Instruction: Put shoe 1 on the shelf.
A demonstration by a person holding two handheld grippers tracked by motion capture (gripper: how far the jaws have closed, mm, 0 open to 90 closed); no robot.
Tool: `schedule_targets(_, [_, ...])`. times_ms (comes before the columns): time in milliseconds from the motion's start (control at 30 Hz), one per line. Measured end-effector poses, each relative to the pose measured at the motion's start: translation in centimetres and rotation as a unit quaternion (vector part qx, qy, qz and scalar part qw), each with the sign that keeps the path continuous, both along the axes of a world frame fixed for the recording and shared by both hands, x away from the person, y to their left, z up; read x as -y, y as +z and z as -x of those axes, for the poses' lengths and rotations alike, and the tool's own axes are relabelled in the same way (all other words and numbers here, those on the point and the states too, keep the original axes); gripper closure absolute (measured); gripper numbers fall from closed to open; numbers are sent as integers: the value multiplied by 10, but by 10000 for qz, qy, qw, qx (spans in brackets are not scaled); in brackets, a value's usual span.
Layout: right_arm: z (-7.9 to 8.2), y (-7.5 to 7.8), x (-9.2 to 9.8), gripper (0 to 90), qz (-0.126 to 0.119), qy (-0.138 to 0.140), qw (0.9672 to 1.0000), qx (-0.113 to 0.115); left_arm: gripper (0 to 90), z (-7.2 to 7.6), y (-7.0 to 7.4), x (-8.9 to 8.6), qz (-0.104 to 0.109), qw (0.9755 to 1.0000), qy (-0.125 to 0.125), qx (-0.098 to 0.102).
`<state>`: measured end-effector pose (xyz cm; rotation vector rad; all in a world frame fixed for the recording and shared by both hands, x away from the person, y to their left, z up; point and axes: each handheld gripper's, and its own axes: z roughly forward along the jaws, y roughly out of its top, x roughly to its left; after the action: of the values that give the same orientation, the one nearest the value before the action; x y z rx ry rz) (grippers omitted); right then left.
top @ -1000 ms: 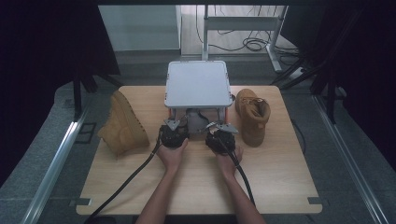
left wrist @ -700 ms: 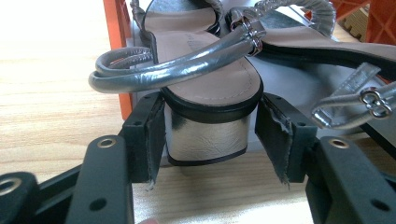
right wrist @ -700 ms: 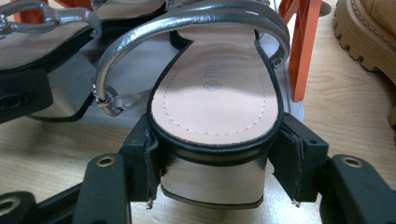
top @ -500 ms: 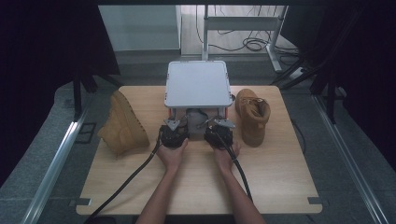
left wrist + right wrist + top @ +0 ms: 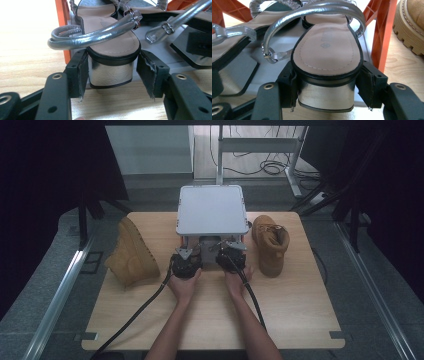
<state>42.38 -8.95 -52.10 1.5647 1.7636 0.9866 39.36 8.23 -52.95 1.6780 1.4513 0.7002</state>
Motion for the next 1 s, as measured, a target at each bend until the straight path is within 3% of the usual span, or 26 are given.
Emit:
schedule_targets(400, [-7,-11,-11,404,215,29,9997,-71,438,0,0,0,-2,10000,-14,-4])
schedule_targets(567, [-7,-10,-9,396,183,89,9997,-101,438,-1,2,-3,32,9999,-119,-61])
schedule_targets(633, [-6,-9,-7,369,103,169,9997,-141,408,0,6,-5,93,9997,-196,-97])
schedule_targets(800, [1,3,-2,343,-36,280,9996,-29,303,9,20,-8,185,9992,-351,37])
schedule_targets(1000, [16,16,6,354,-125,454,9988,106,294,24,28,-18,255,9987,-410,134])
